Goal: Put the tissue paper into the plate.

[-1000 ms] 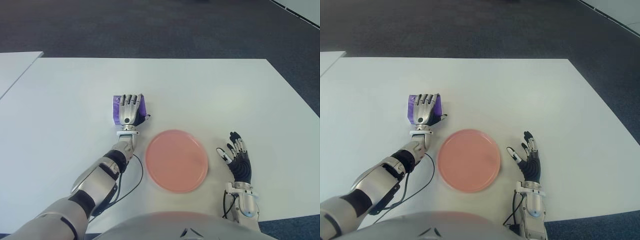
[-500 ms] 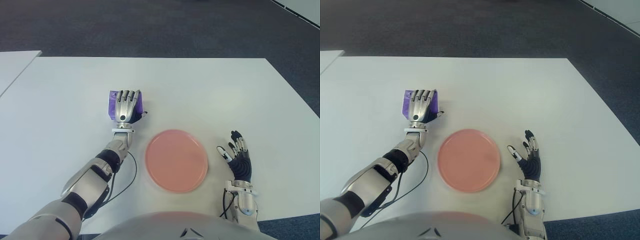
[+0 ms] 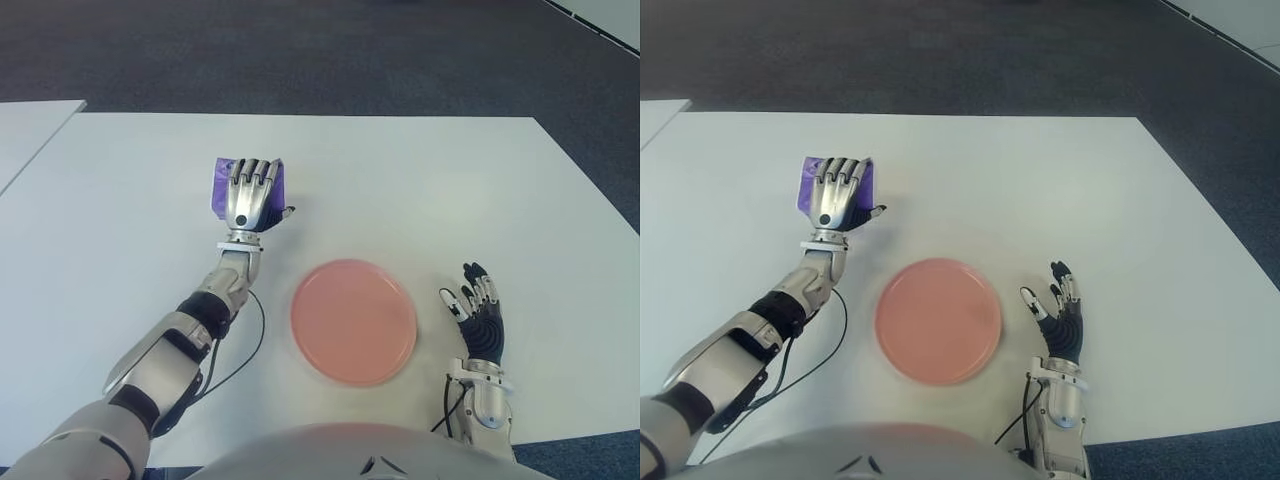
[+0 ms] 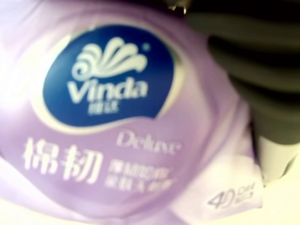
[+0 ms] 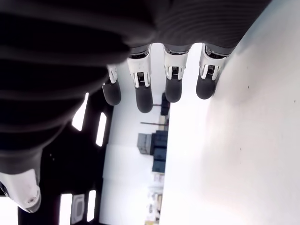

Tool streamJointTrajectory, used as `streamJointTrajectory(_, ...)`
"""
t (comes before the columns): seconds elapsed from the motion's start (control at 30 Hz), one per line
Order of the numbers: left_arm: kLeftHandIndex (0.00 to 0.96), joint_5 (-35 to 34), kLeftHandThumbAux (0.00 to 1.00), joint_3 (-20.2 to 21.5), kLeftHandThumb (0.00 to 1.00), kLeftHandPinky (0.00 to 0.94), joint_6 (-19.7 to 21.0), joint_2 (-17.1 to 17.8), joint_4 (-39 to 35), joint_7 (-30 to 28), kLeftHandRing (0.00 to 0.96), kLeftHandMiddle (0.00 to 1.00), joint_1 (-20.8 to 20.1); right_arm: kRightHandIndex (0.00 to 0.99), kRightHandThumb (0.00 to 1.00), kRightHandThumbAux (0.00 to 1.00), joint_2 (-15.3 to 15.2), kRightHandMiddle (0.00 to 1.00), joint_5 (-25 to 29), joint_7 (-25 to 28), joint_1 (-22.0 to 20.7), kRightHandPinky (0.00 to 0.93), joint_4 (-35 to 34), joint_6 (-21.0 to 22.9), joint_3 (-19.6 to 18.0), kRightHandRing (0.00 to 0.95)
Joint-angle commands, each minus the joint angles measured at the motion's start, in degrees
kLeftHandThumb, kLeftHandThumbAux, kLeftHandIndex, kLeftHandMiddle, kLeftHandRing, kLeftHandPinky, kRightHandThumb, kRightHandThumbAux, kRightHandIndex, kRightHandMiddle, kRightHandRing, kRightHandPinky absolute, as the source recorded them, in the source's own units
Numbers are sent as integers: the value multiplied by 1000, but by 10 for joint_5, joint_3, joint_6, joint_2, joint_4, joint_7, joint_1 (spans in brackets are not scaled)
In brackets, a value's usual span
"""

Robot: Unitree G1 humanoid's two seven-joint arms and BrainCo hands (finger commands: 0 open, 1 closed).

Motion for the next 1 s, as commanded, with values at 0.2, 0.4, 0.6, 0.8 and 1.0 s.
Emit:
streamJointTrajectory(0.2, 412, 18, 661, 8, 855, 828, 22, 19, -68, -39, 843, 546, 25, 128, 84, 573, 13, 179, -4, -3, 19, 1, 9, 28, 7, 96)
streamJointTrajectory(0.4, 417, 29, 659, 15, 856, 838, 39, 29, -124, -72, 846, 551, 43, 142, 84, 577, 16, 192, -2, -2, 24, 0, 5, 29, 9, 100)
streamJointTrajectory(0.6, 419, 38, 658, 24, 857, 847, 54, 33, -185, -112, 847, 554, 64, 152, 84, 582, 19, 197, 2, 0, 28, 0, 1, 38, 9, 100)
streamJointTrajectory(0.8, 418, 57, 658, 29, 856, 841, 72, 42, -275, -158, 845, 555, 97, 150, 80, 578, 19, 198, 1, 1, 31, 0, 4, 26, 10, 102)
streamJointTrajectory(1.0, 415, 87, 659, 27, 856, 842, 87, 45, -409, -226, 843, 551, 148, 154, 81, 579, 21, 191, -1, -3, 33, 0, 7, 21, 12, 94)
